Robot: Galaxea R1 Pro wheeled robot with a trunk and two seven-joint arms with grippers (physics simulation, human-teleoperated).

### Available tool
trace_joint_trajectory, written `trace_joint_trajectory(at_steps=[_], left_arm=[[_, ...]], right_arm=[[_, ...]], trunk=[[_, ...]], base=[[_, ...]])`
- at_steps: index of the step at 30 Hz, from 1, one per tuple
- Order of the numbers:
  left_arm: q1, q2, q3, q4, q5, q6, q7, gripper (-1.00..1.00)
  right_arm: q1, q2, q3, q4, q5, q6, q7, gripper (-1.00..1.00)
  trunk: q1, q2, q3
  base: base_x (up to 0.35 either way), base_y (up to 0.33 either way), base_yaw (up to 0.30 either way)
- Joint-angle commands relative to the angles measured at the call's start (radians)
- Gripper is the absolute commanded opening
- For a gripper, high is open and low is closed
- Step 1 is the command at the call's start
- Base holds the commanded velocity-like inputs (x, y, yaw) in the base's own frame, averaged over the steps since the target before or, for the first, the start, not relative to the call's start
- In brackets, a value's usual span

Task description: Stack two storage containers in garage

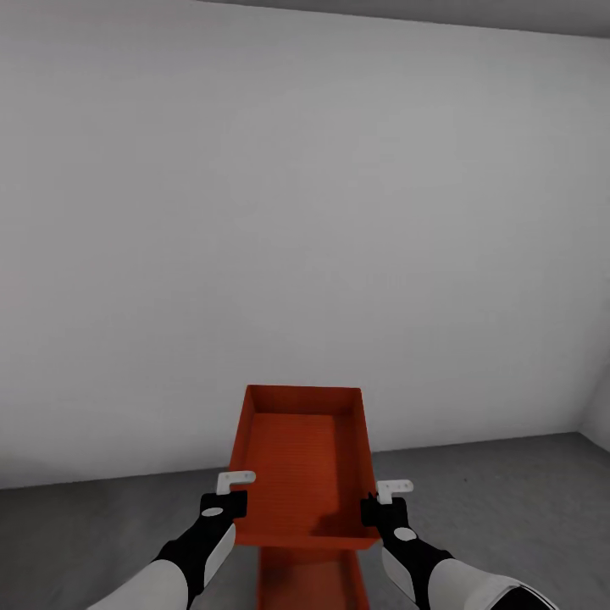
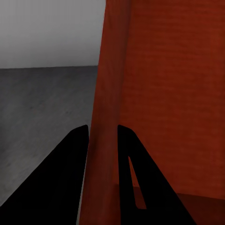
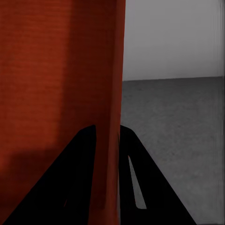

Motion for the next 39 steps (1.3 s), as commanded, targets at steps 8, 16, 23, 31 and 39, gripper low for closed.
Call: trace_joint_trajectory(at_steps=[8,16,23,31,39], left_arm=[[-0.001,0.004,0.022,-0.038,-0.019,0.004,0.008,-1.00],[-0.001,0.003,0.023,-0.038,-0.019,0.004,0.008,-1.00],[-0.001,0.003,0.023,-0.038,-0.019,0.004,0.008,-1.00],[-0.001,0.002,0.023,-0.038,-0.019,0.004,0.008,-1.00],[-0.001,0.004,0.023,-0.037,-0.019,0.004,0.008,-1.00]], right_arm=[[0.000,0.000,-0.007,0.002,-0.014,-0.002,0.002,-1.00],[0.000,0.000,-0.007,0.002,-0.014,-0.002,0.002,-1.00],[0.000,0.000,-0.007,0.002,-0.014,-0.002,0.002,-1.00],[0.000,0.000,-0.007,0.002,-0.014,-0.002,0.002,-1.00],[0.000,0.000,-0.007,0.002,-0.014,-0.002,0.002,-1.00]], trunk=[[0.000,-0.001,-0.003],[0.000,-0.001,-0.014],[0.000,-0.001,-0.025],[0.000,-0.001,-0.037],[0.000,-0.001,-0.049]], base=[[0.000,0.000,-0.050],[0.000,0.000,-0.001],[0.000,0.000,0.000],[0.000,0.000,0.018],[0.000,0.000,0.075]])
